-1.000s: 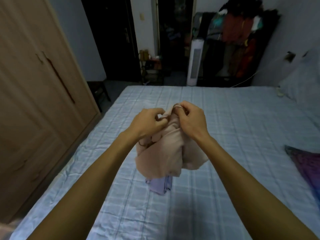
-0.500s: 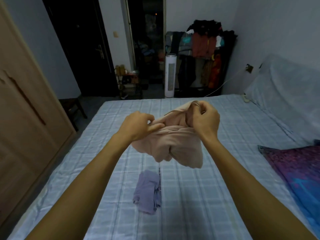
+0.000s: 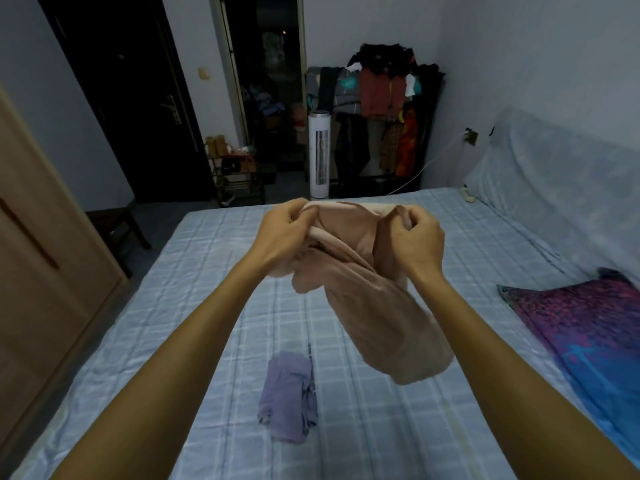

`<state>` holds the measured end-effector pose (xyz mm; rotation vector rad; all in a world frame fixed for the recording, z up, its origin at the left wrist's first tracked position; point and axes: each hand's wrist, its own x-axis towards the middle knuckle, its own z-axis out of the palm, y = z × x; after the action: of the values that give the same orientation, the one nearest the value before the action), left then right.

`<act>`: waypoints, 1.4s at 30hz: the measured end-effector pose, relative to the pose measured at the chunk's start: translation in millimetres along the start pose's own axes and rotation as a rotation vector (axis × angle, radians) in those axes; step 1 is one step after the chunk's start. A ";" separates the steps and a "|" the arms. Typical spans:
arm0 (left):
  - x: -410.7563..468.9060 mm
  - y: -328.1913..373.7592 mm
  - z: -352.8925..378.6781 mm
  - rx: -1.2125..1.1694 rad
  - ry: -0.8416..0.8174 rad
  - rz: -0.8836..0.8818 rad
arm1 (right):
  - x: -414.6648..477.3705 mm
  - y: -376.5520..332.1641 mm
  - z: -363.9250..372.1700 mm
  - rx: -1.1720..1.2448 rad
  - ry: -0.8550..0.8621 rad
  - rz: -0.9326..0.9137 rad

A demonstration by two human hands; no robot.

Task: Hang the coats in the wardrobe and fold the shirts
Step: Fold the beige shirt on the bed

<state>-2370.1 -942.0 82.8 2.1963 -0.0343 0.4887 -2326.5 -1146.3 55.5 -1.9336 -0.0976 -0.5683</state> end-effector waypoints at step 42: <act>-36.7 -57.6 33.0 -0.140 -0.281 -0.226 | -12.8 -7.0 62.0 0.054 -0.167 -0.119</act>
<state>-2381.8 -936.4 8.1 2.0834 0.0284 0.0485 -2318.7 -1086.1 36.1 -1.9294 -0.3335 -0.4764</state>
